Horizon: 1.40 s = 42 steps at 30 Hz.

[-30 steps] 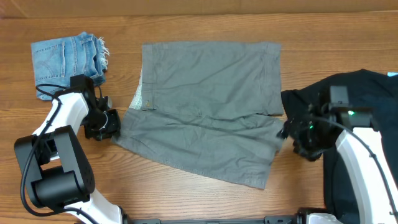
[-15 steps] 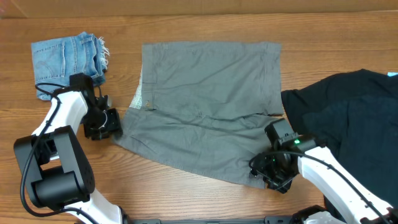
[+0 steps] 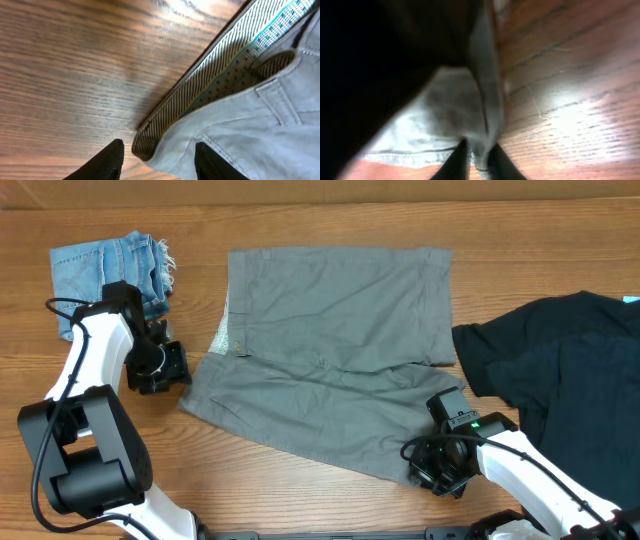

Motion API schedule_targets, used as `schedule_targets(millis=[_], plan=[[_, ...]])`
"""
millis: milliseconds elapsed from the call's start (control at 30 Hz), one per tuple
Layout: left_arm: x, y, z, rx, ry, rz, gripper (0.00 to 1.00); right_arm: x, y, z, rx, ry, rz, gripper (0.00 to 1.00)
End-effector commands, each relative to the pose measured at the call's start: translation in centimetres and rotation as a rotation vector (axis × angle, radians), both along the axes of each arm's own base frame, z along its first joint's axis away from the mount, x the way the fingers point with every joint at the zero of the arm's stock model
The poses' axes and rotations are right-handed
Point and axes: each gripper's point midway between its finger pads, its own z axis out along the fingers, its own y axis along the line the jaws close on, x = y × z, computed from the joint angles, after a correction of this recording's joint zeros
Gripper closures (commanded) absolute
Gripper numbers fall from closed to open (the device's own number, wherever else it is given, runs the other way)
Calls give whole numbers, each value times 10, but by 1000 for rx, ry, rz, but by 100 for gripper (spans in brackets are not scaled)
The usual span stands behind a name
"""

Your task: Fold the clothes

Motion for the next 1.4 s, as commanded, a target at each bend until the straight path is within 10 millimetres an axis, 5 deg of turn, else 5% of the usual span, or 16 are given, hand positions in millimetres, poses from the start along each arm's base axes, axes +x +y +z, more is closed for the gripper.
schedule_targets(millis=[0,433,633,800,900,933,1133,1367], plan=[[5,2,12,2,-39,1,51,-5,-2,-2,-14,20,6,96],[-24,-3,-11,-5,49,1,51,37,6,58,-16,-100,55,96],[-35,-7,-33,-8,57,13,56,43,7,62,-14,-120,54,96],[-47,-10,-53,-10,61,28,72,44,6,62,-21,-125,54,96],[-55,-12,-57,-15,82,27,96,47,1,63,-51,-136,55,96],[-56,-13,-56,-21,87,28,96,48,-1,66,-65,-141,55,96],[-42,-12,-19,-52,68,44,96,66,-12,120,-145,-223,58,96],[-16,17,91,13,-156,97,96,81,-24,231,-173,-439,24,96]])
